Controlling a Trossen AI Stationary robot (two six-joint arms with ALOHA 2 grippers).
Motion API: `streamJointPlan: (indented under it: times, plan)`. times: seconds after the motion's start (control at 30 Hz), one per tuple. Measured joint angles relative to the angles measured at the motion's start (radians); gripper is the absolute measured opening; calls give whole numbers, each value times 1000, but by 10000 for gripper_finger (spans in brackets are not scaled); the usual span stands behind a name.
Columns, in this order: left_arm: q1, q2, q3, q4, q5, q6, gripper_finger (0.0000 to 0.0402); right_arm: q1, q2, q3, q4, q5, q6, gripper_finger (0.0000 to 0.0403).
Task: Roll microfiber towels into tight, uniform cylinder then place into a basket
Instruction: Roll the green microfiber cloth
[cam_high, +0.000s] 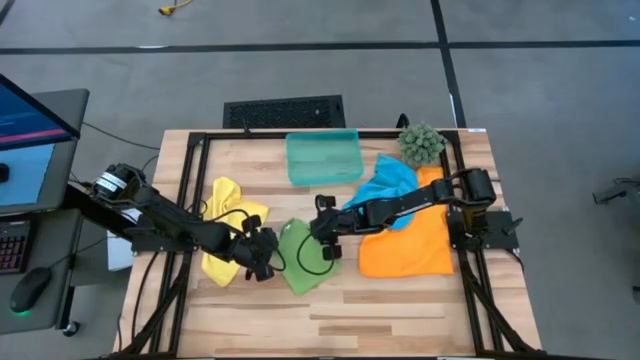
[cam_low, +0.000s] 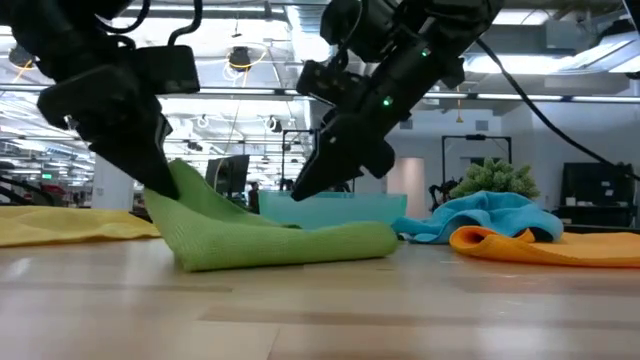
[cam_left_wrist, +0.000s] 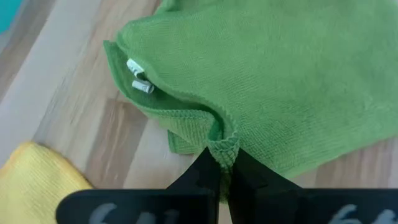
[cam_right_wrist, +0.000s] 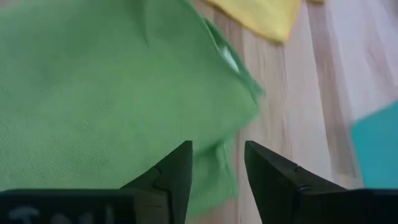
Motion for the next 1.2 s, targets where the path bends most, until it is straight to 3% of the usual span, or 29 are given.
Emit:
streamJointPlan:
  times: [0.17,0.37,0.5,0.73,0.97,1.2]
  plan:
    - [12,-7,0,-63,-38,76,0,-12,0,0,26,4,112,148]
    - [67,-70,0,-187,-134,101,0,-5,0,0,28,3,377,131]
    - [74,-111,0,-149,-155,187,0,33,24,0,43,-11,400,124]
    - [35,-109,0,-2,8,280,0,75,34,0,73,30,282,123]
    - [-22,-110,0,18,8,295,0,96,29,0,174,68,-25,123]
    - [-37,-110,0,26,10,303,0,85,28,17,342,66,-173,138]
